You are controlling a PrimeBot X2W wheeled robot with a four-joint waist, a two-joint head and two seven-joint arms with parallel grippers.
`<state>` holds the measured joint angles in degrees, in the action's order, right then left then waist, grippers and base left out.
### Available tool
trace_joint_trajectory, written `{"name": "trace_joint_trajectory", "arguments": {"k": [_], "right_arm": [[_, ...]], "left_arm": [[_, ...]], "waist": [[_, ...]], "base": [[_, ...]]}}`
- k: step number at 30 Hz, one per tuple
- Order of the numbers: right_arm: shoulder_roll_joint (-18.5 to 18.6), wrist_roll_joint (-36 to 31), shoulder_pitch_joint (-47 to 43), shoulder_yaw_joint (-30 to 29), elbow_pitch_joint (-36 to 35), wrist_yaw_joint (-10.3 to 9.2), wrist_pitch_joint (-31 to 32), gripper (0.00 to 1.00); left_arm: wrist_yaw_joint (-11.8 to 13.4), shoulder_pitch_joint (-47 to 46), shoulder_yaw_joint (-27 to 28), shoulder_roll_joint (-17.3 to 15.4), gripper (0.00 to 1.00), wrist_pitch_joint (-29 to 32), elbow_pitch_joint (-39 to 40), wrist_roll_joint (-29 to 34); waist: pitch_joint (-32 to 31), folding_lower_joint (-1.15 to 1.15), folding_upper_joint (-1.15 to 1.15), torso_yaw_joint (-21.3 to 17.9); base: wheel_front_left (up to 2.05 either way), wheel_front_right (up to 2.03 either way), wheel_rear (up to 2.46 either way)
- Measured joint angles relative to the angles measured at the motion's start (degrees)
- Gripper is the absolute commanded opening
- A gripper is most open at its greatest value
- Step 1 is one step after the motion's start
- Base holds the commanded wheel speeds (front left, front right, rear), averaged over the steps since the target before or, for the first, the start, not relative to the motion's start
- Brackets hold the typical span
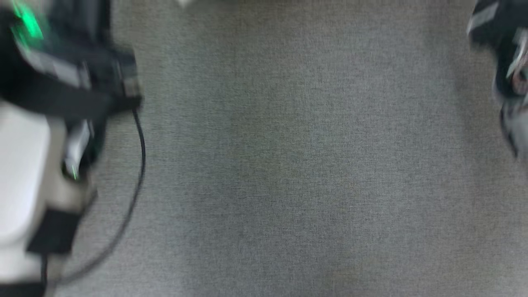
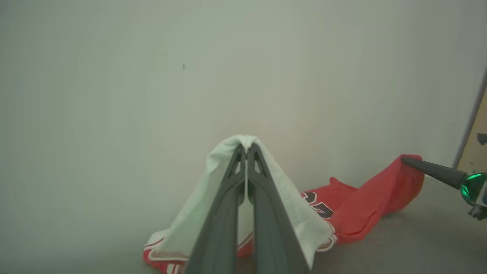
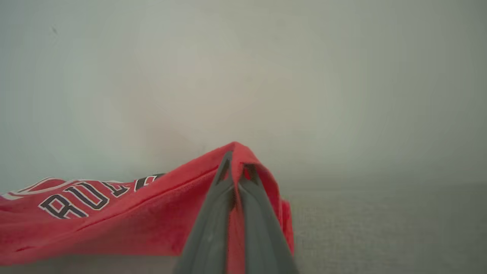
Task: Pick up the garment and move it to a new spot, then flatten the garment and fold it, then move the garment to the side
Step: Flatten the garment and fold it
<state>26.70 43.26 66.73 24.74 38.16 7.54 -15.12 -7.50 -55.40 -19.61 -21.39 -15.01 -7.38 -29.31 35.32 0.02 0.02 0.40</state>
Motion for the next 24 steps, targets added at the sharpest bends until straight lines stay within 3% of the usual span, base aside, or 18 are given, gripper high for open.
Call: {"name": "trace_joint_trajectory", "arguments": {"k": [3,6,10,16,24], "right_arm": [[2.25,5.70,-8.39,2.27,-5.48,0.00,-0.01,0.00],[6.62,12.79,-18.95,8.08,-11.01,0.00,0.00,0.00],[10.48,17.08,-26.78,9.92,-15.39,0.00,-0.01,0.00],[13.24,18.25,-37.08,8.35,-19.72,0.00,-0.01,0.00],[14.38,18.08,-47.59,5.41,-22.73,0.00,0.00,0.00]], "left_arm": [[0.00,9.46,-0.76,-2.09,0.00,-0.02,3.72,-2.38],[0.00,23.54,-2.75,-5.48,0.00,-0.01,6.92,-6.14],[0.00,35.50,-0.69,-5.64,0.00,-0.01,9.45,-7.55],[0.00,48.30,1.48,-3.97,0.00,-0.01,14.33,-9.38],[1.07,59.06,1.64,-6.60,0.00,1.71,19.33,-11.45]], "waist": [[-1.58,-0.03,-0.01,0.64],[-4.60,-0.03,-0.01,1.06],[-8.48,-0.04,-0.02,0.74],[-14.53,-0.04,-0.03,0.00],[-21.16,-0.04,-0.03,-0.42]], "base": [[0.00,0.00,0.00],[0.00,0.00,0.00],[0.00,0.00,0.00],[0.00,0.00,0.00],[0.00,0.00,0.00]]}}
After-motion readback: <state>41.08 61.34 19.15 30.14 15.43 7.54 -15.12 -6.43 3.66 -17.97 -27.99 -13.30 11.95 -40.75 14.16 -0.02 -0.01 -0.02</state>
